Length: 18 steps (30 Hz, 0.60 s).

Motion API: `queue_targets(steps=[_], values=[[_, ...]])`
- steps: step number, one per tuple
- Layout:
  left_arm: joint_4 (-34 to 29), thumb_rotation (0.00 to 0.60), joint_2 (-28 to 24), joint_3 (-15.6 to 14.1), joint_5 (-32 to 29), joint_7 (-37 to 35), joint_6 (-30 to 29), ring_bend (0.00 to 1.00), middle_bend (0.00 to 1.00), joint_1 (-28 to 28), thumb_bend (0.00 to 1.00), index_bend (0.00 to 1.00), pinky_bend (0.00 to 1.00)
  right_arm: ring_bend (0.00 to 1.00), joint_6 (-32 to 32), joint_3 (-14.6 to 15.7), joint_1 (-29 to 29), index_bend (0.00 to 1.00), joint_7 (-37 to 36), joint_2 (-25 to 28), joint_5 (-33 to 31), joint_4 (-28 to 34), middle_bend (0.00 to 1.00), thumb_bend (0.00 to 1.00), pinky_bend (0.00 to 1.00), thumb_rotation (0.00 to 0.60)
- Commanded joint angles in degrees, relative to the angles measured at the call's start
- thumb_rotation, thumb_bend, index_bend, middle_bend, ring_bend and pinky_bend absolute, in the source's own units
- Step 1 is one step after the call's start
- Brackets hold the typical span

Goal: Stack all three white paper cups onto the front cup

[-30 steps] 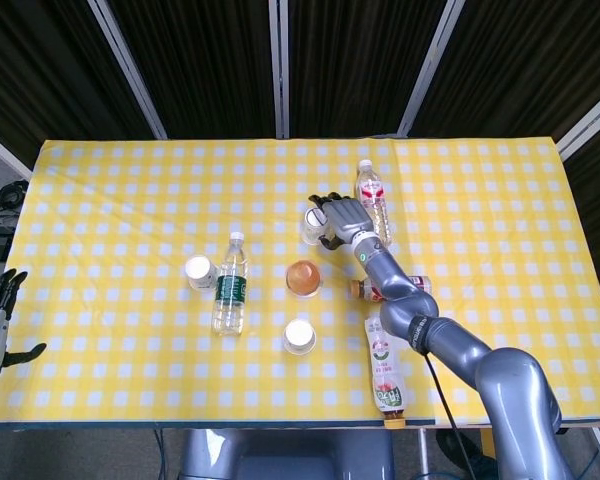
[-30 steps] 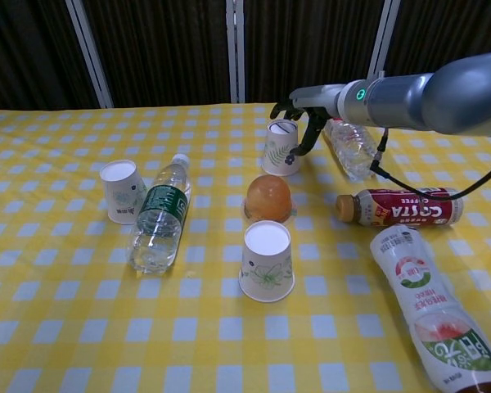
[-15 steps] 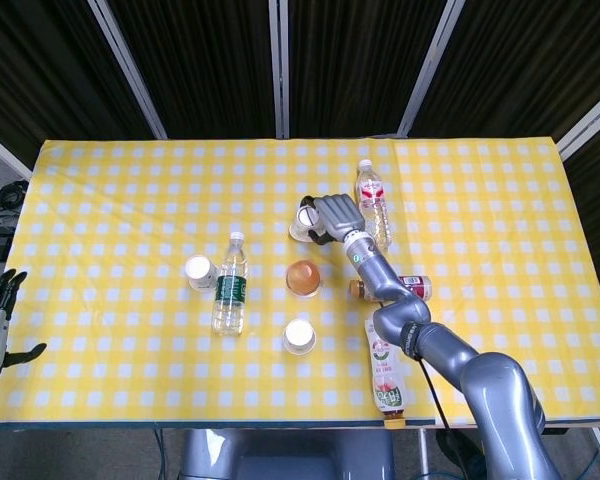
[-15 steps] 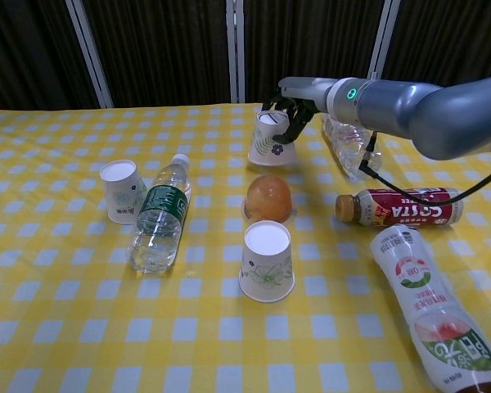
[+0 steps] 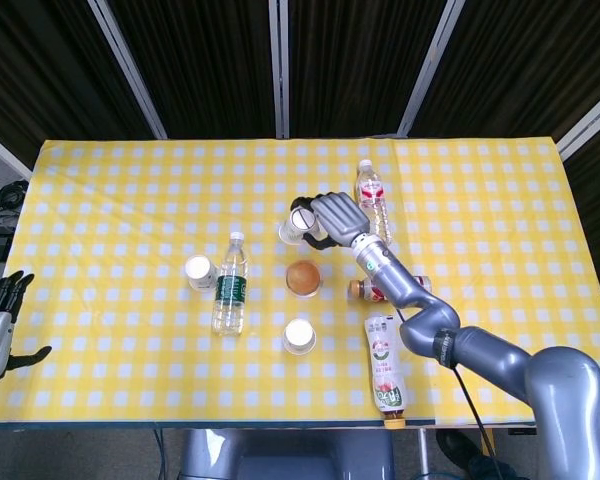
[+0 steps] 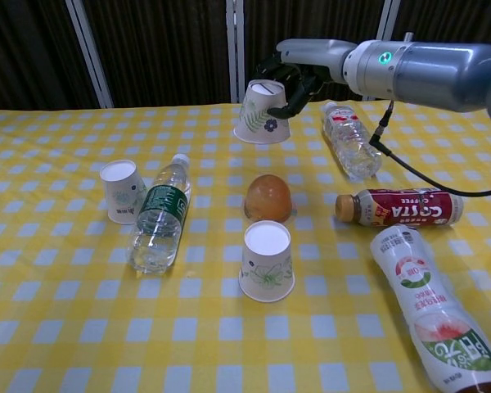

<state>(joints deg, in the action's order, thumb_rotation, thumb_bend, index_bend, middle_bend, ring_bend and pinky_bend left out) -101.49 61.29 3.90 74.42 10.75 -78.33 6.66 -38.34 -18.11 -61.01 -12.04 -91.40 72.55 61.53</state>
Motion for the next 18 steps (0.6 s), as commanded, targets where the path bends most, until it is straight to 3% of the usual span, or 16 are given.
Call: queue_targets(steps=[1,9,18], values=[[-0.12,0.600,-0.11,-0.24,0.38,-0.21,0.12,0.00,0.00,0.04,0.00,0.00,0.00,0.37,-3.49,2.91,5.51,0.33,1.87,11.36,2.77,16.83,0.43,0.34,0.37,0.600],[-0.58,0.600,-0.33,-0.80,1.57,-0.49,0.05,0.00,0.00,0.06,0.00,0.00,0.00,0.37,-5.66,7.45,9.65,0.33,4.32,19.68,7.21,31.72,0.44,0.34,0.37,0.600],[-1.25,0.600,-0.54,-1.44,2.72,-0.56,-0.46,0.00,0.00,-0.18,0.00,0.00,0.00,0.37,-8.97,10.88,11.73,0.33,9.13,22.05,12.99,38.55,0.43,0.34,0.37,0.600]])
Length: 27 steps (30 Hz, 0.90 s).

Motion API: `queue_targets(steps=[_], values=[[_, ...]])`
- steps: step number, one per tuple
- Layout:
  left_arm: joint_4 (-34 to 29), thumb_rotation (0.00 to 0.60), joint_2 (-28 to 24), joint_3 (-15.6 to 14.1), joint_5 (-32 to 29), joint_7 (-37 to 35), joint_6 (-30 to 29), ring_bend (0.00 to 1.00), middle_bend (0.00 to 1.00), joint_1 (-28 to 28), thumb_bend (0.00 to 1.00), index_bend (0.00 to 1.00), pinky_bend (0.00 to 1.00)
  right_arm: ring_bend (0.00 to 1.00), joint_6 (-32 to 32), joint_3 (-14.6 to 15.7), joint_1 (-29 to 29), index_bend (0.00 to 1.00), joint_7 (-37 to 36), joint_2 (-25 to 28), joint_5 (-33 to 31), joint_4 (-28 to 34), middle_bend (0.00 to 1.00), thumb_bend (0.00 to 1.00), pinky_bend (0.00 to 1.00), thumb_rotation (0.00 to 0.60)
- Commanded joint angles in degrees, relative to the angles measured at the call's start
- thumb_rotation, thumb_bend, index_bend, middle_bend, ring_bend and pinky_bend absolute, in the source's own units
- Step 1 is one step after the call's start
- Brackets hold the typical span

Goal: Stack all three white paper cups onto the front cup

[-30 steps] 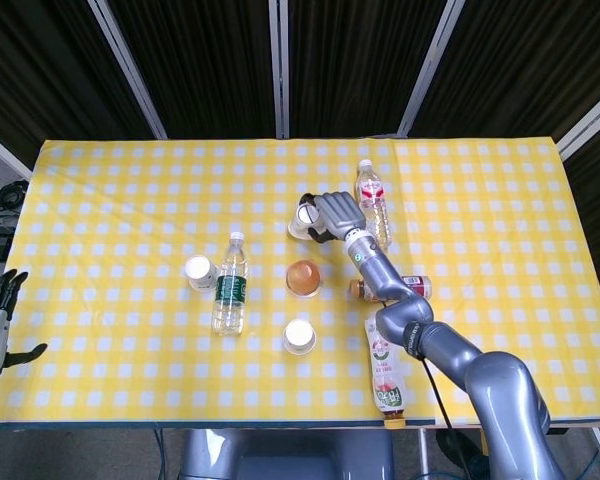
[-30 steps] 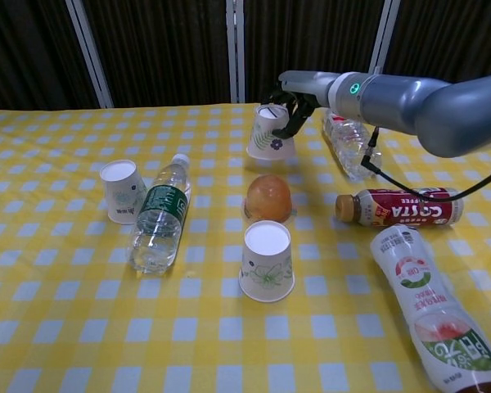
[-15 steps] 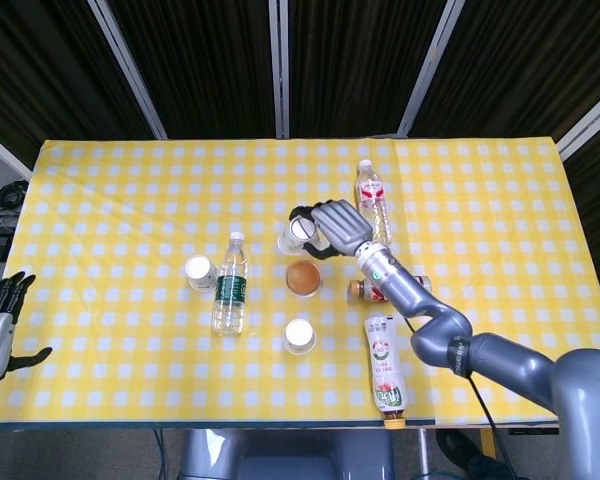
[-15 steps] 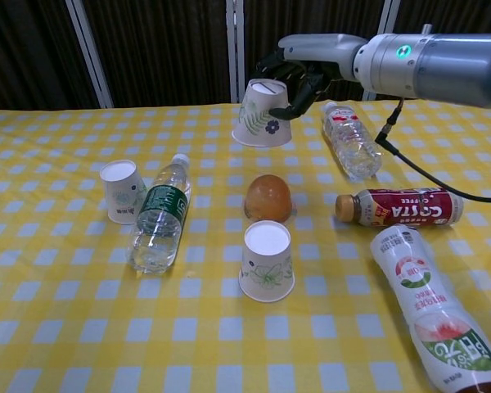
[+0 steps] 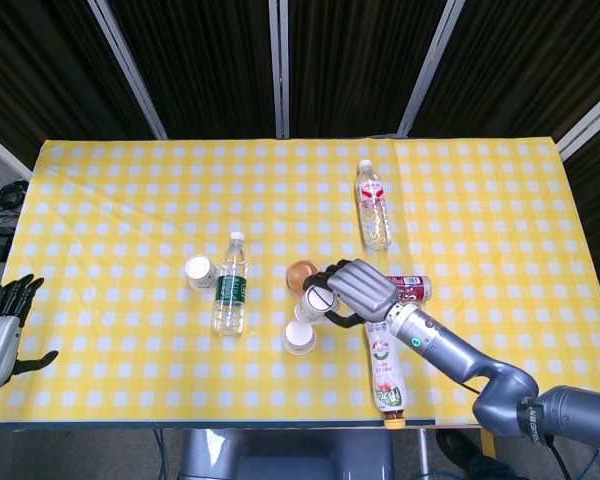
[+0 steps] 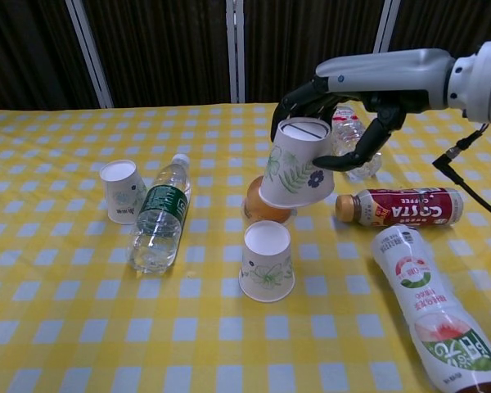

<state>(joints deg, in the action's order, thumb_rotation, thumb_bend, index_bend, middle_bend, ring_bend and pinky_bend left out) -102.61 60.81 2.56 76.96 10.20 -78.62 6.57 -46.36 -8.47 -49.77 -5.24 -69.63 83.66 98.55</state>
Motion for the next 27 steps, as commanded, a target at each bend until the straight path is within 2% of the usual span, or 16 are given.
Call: queue_targets(steps=[1,10,19,27], values=[[-0.18,0.600,-0.08,-0.16,0.30,-0.02,-0.28,0.00,0.00,-0.13,0.00,0.00,0.00,0.37,-1.04,1.37,0.45,0.33,2.93,0.07,2.14,1.86,0.43,0.34,0.37,0.600],[-0.67,0.600,-0.59,-0.71,1.06,-0.61,-0.62,0.00,0.00,-0.45,0.00,0.00,0.00,0.36,-3.22,1.15,0.24,0.33,11.69,-3.59,2.38,2.90,0.42,0.34,0.37,0.600],[-0.75,0.600,-0.86,-0.86,1.24,-0.93,-0.73,0.00,0.00,-0.55,0.00,0.00,0.00,0.31,-3.56,1.64,0.18,0.32,16.20,-6.66,1.28,2.16,0.37,0.33,0.35,0.600],[-0.59,0.600,-0.84,-0.74,0.62,-0.94,-0.31,0.00,0.00,-0.39,0.00,0.00,0.00,0.24,-3.13,2.03,0.00,0.29,17.90,-7.75,0.53,1.43,0.25,0.33,0.30,0.600]])
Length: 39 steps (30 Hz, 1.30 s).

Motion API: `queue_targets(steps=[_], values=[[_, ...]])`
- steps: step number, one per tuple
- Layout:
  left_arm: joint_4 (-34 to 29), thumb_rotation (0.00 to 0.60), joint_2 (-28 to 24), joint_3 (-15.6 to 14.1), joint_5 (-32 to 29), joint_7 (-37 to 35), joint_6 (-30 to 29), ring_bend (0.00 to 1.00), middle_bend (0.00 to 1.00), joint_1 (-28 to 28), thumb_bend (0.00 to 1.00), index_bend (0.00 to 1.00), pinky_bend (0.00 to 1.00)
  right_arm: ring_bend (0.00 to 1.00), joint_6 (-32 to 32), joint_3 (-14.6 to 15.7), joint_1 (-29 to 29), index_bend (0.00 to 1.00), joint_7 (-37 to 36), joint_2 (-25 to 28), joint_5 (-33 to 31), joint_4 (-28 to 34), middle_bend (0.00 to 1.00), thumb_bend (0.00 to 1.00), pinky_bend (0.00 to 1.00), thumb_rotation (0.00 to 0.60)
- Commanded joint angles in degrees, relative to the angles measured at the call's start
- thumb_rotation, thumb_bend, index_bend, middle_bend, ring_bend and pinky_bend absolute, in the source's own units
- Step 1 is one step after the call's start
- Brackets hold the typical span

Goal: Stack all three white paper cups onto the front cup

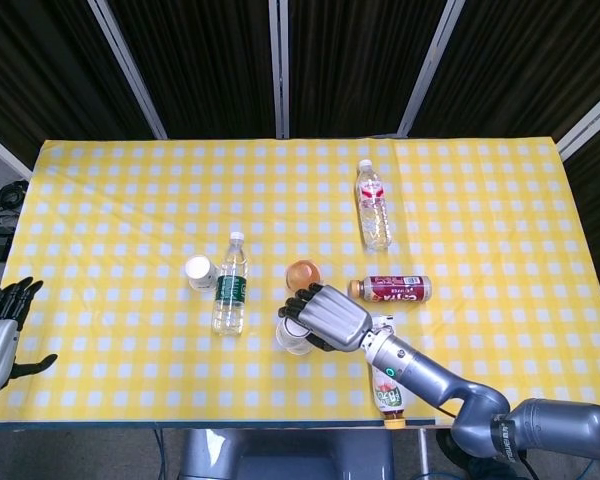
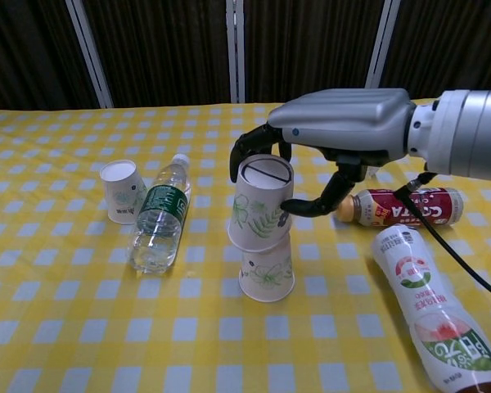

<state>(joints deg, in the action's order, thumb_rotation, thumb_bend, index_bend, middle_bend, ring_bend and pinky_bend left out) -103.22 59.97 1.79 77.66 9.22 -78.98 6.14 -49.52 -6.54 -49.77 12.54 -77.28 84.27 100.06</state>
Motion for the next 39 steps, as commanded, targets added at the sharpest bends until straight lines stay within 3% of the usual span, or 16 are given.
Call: queue_targets(steps=[1,5,10,15,24,27,30,33,39], values=[[0.02,0.600,0.02,0.05,-0.12,0.07,0.06,0.00,0.00,0.05,0.00,0.00,0.00,0.23,0.01,0.14,0.02,0.28,0.22,-0.15,-0.11,-0.15,0.24,0.33,0.30,0.600],[0.04,0.600,0.09,0.09,-0.29,0.21,0.11,0.00,0.00,0.10,0.00,0.00,0.00,0.19,0.37,0.43,-0.01,0.26,0.90,-0.37,-0.58,-0.44,0.17,0.32,0.26,0.600],[0.02,0.600,0.13,0.09,-0.36,0.29,0.11,0.00,0.00,0.13,0.00,0.00,0.00,0.17,0.47,1.07,0.07,0.23,1.32,-0.31,-0.15,-0.31,0.14,0.29,0.23,0.600],[-0.03,0.600,0.16,0.02,-0.27,0.36,0.11,0.00,0.00,0.14,0.00,0.00,0.00,0.06,1.26,1.80,0.02,0.13,2.16,-0.03,-0.23,-0.06,0.04,0.27,0.14,0.600],[-0.03,0.600,-0.04,-0.02,-0.13,-0.06,0.01,0.00,0.00,0.08,0.00,0.00,0.00,0.02,-0.60,3.15,1.54,0.10,3.46,1.78,0.91,1.26,0.01,0.24,0.05,0.600],[0.07,0.600,-0.01,0.01,-0.02,-0.21,-0.03,0.00,0.00,0.11,0.00,0.00,0.00,0.00,-2.19,3.66,2.57,0.09,3.51,3.12,1.89,1.59,0.00,0.14,0.01,0.600],[0.39,0.600,0.12,0.05,0.34,-0.36,-0.31,0.00,0.00,0.10,0.00,0.00,0.00,0.00,-5.47,4.53,4.32,0.06,4.72,5.42,4.39,1.11,0.00,0.00,0.00,0.600],[1.49,0.600,0.81,0.29,1.25,-1.02,-1.00,0.00,0.00,0.14,0.00,0.00,0.00,0.00,-14.66,6.49,8.93,0.03,7.21,9.04,10.55,-1.31,0.00,0.00,0.00,0.600],[3.20,0.600,2.12,1.15,2.50,-1.90,-0.96,0.00,0.00,1.23,0.00,0.00,0.00,0.00,-24.48,8.26,15.73,0.00,4.89,13.00,12.13,-3.44,0.00,0.00,0.00,0.600]])
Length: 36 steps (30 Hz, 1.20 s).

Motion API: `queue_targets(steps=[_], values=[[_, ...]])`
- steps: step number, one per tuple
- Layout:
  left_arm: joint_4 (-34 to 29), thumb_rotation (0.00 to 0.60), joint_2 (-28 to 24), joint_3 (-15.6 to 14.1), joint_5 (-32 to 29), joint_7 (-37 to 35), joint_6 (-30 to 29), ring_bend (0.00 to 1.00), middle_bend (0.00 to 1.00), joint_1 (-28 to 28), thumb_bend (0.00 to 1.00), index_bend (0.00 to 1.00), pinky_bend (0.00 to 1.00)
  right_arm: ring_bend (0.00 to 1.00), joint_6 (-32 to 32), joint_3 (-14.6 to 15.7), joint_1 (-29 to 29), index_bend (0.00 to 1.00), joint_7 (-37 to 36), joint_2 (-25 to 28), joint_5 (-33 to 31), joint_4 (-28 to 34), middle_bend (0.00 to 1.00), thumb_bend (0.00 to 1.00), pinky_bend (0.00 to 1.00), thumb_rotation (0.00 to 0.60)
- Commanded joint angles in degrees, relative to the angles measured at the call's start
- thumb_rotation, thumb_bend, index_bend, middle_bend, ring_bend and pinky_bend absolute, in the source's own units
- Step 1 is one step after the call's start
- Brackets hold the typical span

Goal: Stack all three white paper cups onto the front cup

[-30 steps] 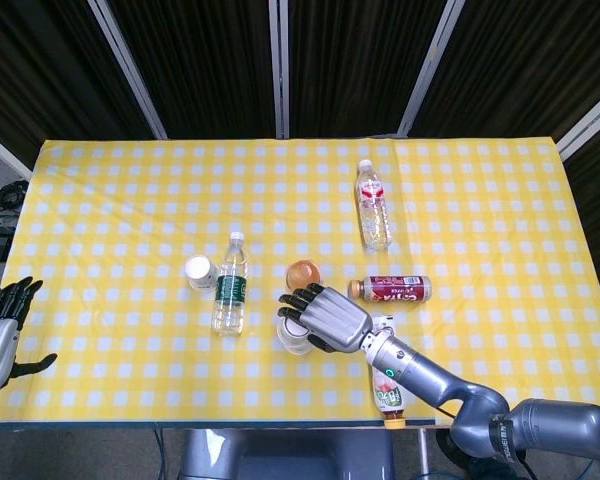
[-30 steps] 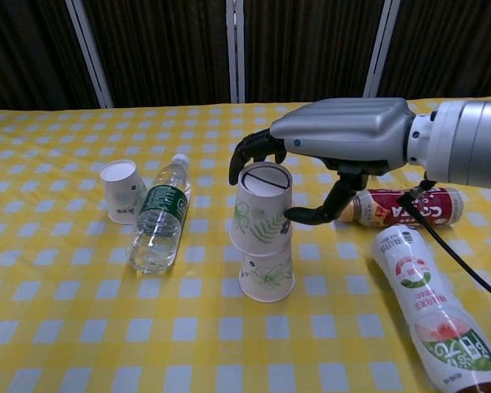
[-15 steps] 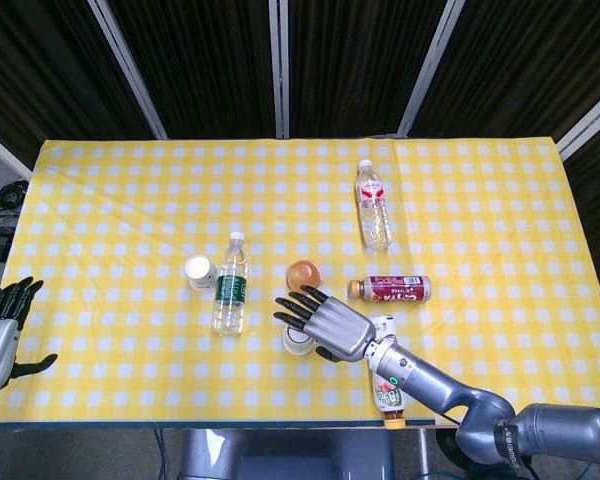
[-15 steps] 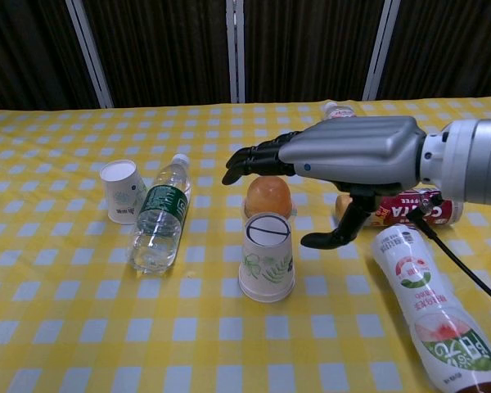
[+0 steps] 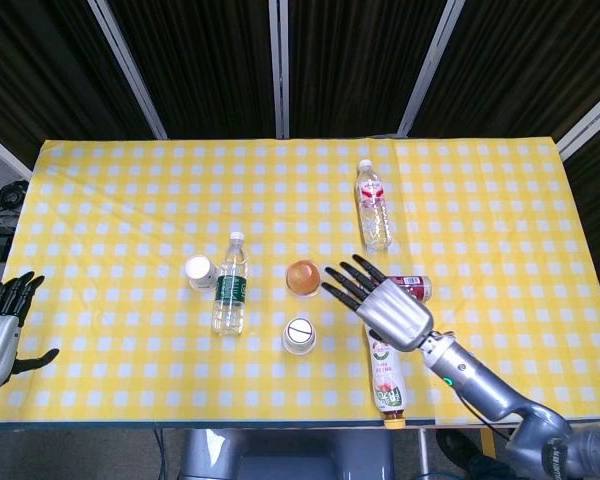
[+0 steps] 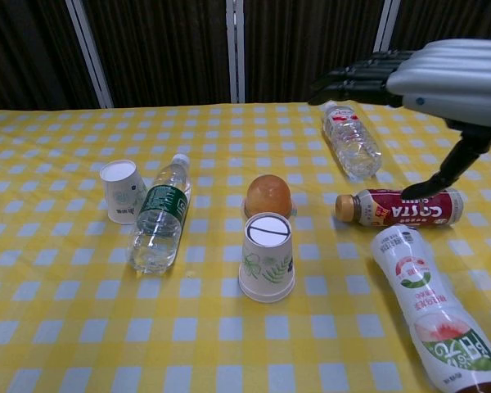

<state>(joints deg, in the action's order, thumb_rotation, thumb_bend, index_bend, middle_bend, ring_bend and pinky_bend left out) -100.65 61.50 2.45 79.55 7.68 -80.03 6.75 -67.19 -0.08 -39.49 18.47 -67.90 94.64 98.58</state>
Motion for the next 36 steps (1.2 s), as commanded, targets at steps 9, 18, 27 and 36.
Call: queue_targets(steps=[9,18,27,36], values=[[0.58,0.600,0.37,4.51,2.47,0.06,10.93,0.00,0.00,11.01,0.00,0.00,0.00,0.00,-18.92,3.49,18.39,0.00,-7.17,3.32,-3.09,-4.78,0.00,0.00,0.00,0.600],[2.16,0.600,4.29,7.90,-1.99,7.26,22.83,0.00,0.00,21.75,0.00,0.00,0.00,0.00,-20.87,3.16,22.43,0.00,-5.59,1.09,-3.92,-3.95,0.00,0.00,0.00,0.600],[11.12,0.600,13.64,8.90,-5.32,9.83,31.13,0.09,0.08,30.65,0.00,0.11,0.14,0.00,-19.38,2.41,23.49,0.00,-6.16,0.26,-3.92,-5.22,0.00,0.00,0.00,0.600],[18.27,0.600,20.16,8.91,-9.17,13.40,32.26,0.20,0.19,34.28,0.15,0.19,0.31,0.00,-18.39,1.16,23.93,0.00,-7.63,0.74,-4.02,-6.12,0.00,0.00,0.00,0.600]])
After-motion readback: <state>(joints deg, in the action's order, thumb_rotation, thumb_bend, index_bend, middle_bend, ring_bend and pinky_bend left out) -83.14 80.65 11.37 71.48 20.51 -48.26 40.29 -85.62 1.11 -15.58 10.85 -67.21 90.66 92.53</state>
